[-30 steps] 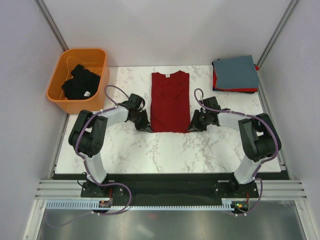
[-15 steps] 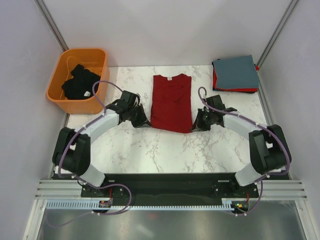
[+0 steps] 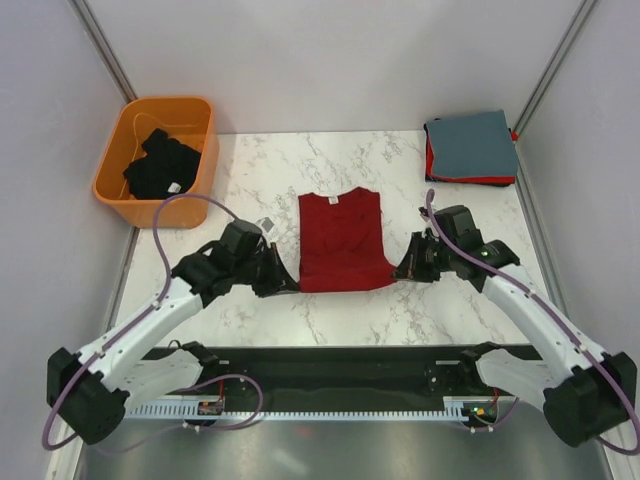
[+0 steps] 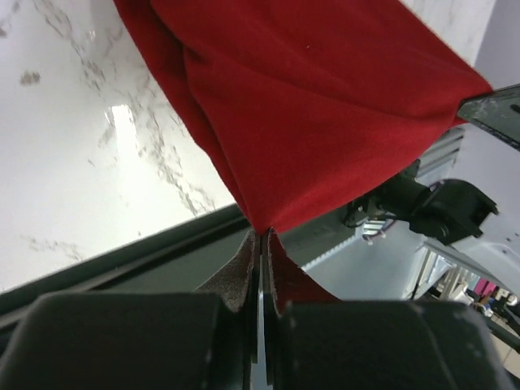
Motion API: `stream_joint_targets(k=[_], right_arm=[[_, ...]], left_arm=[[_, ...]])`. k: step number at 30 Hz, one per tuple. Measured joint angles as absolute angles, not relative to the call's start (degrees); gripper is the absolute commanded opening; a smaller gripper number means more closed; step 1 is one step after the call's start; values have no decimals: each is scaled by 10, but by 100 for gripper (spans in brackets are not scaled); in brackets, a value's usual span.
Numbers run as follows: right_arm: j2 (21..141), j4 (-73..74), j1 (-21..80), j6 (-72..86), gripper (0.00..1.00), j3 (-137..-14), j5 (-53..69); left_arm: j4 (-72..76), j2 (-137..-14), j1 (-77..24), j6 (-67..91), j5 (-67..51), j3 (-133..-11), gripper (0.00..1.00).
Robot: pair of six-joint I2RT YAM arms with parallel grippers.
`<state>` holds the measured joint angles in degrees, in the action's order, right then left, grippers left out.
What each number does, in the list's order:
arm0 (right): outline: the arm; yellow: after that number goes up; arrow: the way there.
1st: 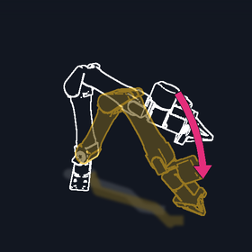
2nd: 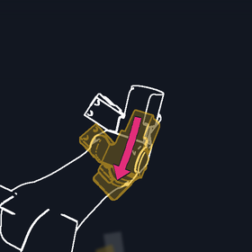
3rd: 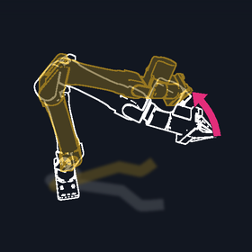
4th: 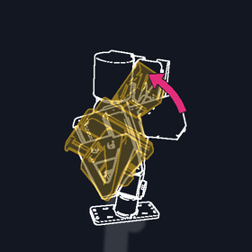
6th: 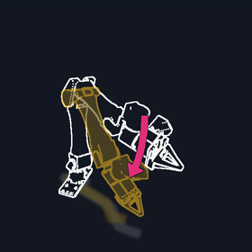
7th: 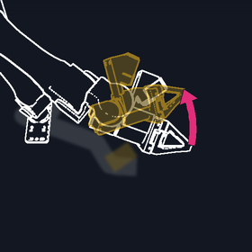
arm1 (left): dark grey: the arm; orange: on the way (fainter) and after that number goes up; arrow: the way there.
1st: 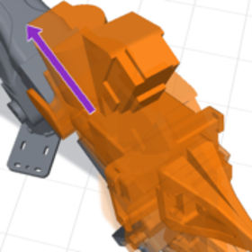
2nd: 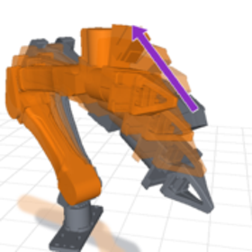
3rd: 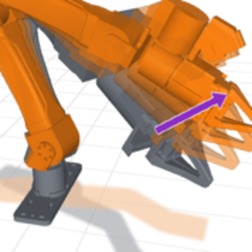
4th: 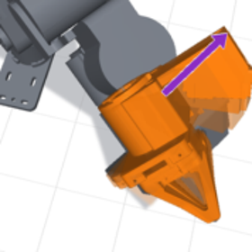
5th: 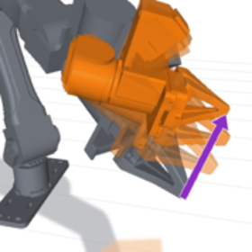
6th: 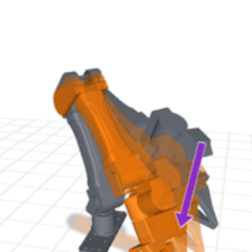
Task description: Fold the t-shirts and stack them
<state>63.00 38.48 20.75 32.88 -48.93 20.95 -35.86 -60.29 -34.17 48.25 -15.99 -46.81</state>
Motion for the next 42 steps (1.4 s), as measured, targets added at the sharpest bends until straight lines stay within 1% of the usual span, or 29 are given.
stream_joint_targets(k=[6,10,16,20,32,36,39,40,41,42], right_arm=[[542,450,262,369,0,-481,206],[549,489,269,384,0,-517,186],[654,519,268,357,0,-656,127],[719,522,263,335,0,-706,103],[905,538,208,269,0,-838,103],[985,536,194,250,0,-901,107],[1065,540,183,239,0,-972,109],[1096,540,180,237,8,-1002,108],[1128,541,177,235,21,-1032,109],[1160,538,173,232,40,-1062,109]], left_arm=[[-416,-494,-361,532,-156,-465,2],[-450,-492,-361,545,-152,-494,2],[-464,-589,-359,542,-128,-587,2],[-471,-647,-336,529,-123,-634,2],[-469,-842,-236,471,-163,-761,2],[-469,-931,-208,449,-182,-832,2],[-470,-1013,-187,433,-198,-898,3],[-468,-1046,-180,428,-203,-923,11],[-465,-1073,-174,423,-207,-942,18],[-466,-1115,-165,418,-216,-972,27]])
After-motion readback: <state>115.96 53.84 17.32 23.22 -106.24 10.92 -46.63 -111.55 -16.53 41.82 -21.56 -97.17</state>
